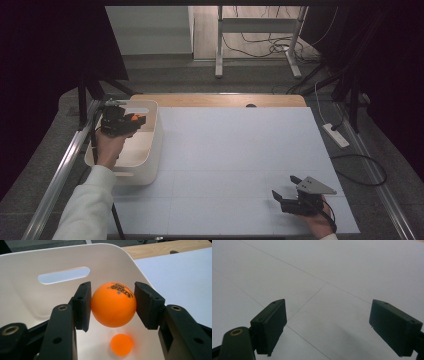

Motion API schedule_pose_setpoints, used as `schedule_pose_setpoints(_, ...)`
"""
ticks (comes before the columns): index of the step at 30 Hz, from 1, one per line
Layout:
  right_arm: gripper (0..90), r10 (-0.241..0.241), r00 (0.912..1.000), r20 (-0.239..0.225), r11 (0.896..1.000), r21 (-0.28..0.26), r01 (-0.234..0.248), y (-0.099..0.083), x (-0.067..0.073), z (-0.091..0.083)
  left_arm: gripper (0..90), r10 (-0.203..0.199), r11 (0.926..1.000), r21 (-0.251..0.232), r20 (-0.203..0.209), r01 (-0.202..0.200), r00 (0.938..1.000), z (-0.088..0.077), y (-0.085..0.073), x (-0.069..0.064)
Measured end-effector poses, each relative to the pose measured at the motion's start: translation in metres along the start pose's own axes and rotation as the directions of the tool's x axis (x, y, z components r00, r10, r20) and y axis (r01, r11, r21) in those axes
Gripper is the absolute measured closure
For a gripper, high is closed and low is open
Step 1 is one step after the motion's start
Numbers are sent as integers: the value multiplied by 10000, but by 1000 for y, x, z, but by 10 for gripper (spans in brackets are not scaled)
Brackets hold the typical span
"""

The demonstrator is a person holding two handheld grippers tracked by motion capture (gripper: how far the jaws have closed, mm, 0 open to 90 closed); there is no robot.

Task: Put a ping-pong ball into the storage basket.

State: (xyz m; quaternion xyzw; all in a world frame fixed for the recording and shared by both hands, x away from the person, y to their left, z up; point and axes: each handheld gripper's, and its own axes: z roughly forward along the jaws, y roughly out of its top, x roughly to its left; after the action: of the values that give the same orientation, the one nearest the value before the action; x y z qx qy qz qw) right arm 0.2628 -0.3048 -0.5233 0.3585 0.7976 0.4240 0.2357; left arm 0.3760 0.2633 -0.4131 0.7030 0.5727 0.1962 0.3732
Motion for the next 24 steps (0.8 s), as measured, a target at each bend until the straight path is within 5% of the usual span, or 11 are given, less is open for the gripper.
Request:
schedule_pose_setpoints(14,146,-33,10000,-5,10000,17,33,0,0,0,495,15,9998,-217,-106,-17,9999,-4,-1,-1)
schedule_pose_setpoints(20,146,-37,10000,15,10000,2,37,0,0,0,260,-193,9963,-843,-148,180,9997,-11,0,-3)
schedule_pose_setpoints(24,146,-46,10000,30,10000,0,46,0,0,0,223,-207,9956,-912,101,215,9997,-13,-2,-3)
